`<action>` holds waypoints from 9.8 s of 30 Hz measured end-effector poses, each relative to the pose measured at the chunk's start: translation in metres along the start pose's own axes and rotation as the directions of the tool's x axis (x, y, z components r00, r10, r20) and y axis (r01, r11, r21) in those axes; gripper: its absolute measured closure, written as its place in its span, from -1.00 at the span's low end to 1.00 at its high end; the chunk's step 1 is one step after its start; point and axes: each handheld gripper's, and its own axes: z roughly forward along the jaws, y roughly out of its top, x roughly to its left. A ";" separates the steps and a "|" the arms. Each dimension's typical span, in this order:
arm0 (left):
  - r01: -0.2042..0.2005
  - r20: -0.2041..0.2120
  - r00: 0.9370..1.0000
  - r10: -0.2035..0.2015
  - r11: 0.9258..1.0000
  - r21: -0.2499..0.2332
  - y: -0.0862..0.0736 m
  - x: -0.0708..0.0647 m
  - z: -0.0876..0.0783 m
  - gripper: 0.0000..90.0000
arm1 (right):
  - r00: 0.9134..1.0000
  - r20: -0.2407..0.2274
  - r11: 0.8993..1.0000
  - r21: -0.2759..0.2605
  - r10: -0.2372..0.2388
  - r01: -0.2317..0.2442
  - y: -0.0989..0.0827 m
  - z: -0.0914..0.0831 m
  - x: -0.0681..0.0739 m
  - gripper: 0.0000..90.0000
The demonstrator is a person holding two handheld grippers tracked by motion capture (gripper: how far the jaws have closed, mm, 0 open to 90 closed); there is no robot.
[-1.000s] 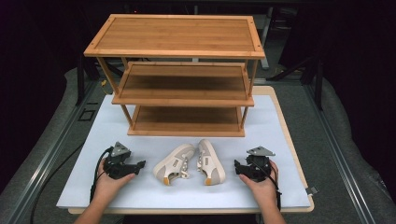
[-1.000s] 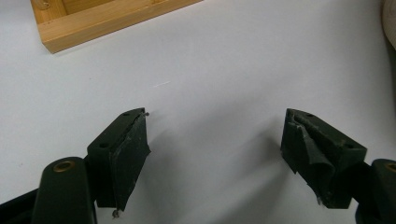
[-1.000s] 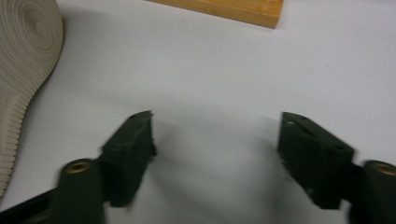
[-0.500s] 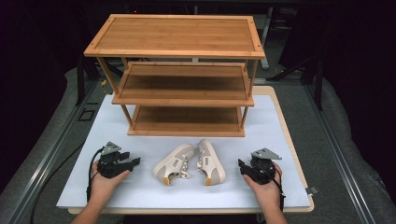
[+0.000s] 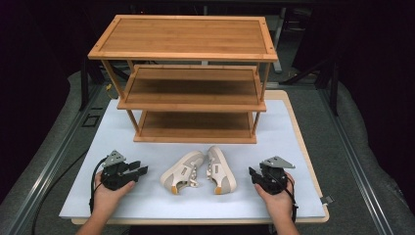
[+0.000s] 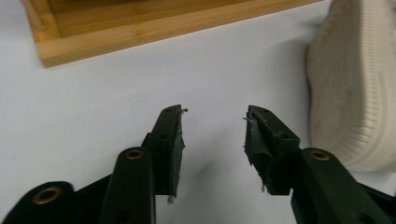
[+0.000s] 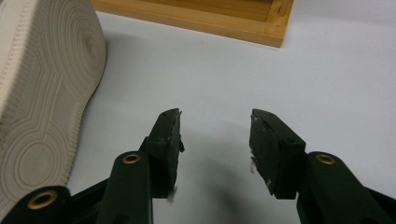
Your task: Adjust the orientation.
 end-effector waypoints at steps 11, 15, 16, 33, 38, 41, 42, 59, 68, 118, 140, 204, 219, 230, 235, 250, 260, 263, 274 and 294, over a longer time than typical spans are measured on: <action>-0.085 0.069 0.994 0.088 0.996 -0.041 0.013 -0.038 -0.011 0.76 | 1.000 0.004 1.000 -0.011 0.014 -0.014 -0.001 -0.002 -0.003 0.22; -0.091 0.077 0.992 0.095 0.994 -0.054 0.016 -0.045 -0.015 0.86 | 1.000 0.000 1.000 -0.009 0.015 -0.015 -0.001 -0.001 -0.003 0.21; -0.099 0.088 0.991 0.104 0.993 -0.058 0.017 -0.050 -0.016 0.90 | 1.000 0.002 1.000 -0.006 0.018 -0.018 -0.001 -0.001 -0.003 0.21; -0.153 0.147 0.976 0.159 0.987 -0.051 0.022 -0.072 -0.001 0.99 | 0.999 -0.005 0.999 -0.009 0.040 -0.040 -0.001 0.000 -0.006 0.18; -0.170 0.144 0.974 0.173 0.985 -0.035 0.022 -0.076 0.007 0.98 | 0.999 -0.008 0.999 -0.005 0.050 -0.050 -0.002 0.000 -0.006 0.18; -0.179 0.134 0.974 0.182 0.983 -0.034 0.022 -0.076 0.007 0.98 | 0.999 -0.009 0.999 -0.006 0.053 -0.053 -0.002 0.000 -0.007 0.17; -0.180 0.132 0.974 0.183 0.983 -0.035 0.022 -0.076 0.007 0.98 | 0.999 -0.009 0.999 -0.005 0.053 -0.053 -0.002 0.000 -0.007 0.17; -0.115 0.067 0.991 0.118 0.992 -0.045 0.025 -0.056 0.010 0.97 | 0.997 -0.014 0.997 -0.007 0.078 -0.078 -0.002 0.001 -0.009 0.17; -0.048 0.072 0.996 0.051 0.998 -0.040 0.024 -0.039 0.015 0.98 | 0.996 -0.017 0.996 -0.010 0.092 -0.092 -0.003 0.001 -0.010 0.16; -0.043 0.064 0.997 0.043 0.999 -0.007 0.017 -0.089 0.030 -0.42 | 0.994 -0.040 0.993 -0.065 0.100 -0.102 0.000 -0.007 -0.006 0.11; -0.066 0.049 0.997 0.066 0.998 0.012 0.011 -0.091 0.030 -0.31 | 0.963 -0.211 0.980 -0.143 -0.166 0.138 0.011 -0.035 0.067 0.51; 0.019 0.091 0.996 -0.019 1.000 0.005 0.007 -0.101 0.033 -0.37 | 0.967 -0.208 0.988 0.019 -0.147 0.154 -0.002 0.007 0.097 -0.40; 0.015 0.101 0.995 -0.015 1.000 0.001 0.010 -0.109 0.039 -0.35 | 0.964 -0.212 0.986 0.017 -0.161 0.169 0.000 0.009 0.112 -0.40; 0.024 0.092 0.995 -0.025 1.000 0.006 0.010 -0.115 0.040 -0.35 | 0.971 -0.195 0.989 0.021 -0.138 0.144 -0.001 0.009 0.119 -0.41; 0.029 0.091 0.995 -0.029 1.000 0.006 0.010 -0.116 0.039 -0.37 | 0.972 -0.194 0.990 0.025 -0.131 0.138 -0.002 0.009 0.122 -0.42; 0.025 0.176 0.984 -0.027 1.000 0.012 0.007 -0.122 0.036 -0.36 | 0.953 -0.266 0.988 0.015 -0.144 0.153 -0.004 0.005 0.134 -0.48; 0.024 0.200 0.979 -0.028 1.000 0.020 0.007 -0.118 0.035 -0.34 | 0.948 -0.289 0.990 -0.012 -0.138 0.140 -0.003 -0.002 0.128 -0.45; 0.018 0.202 0.979 -0.021 1.000 0.018 0.007 -0.118 0.032 -0.28 | 0.945 -0.300 0.991 -0.036 -0.132 0.127 -0.001 -0.010 0.124 -0.45; 0.095 0.203 0.975 -0.087 0.995 -0.032 0.013 -0.100 0.015 -0.22 | 0.956 -0.283 0.988 -0.148 -0.083 0.042 0.008 -0.025 0.106 -0.43; 0.109 0.173 0.979 -0.111 0.994 0.019 0.025 -0.090 0.049 0.01 | 0.971 -0.230 0.996 -0.046 0.067 -0.079 0.015 0.006 0.106 0.20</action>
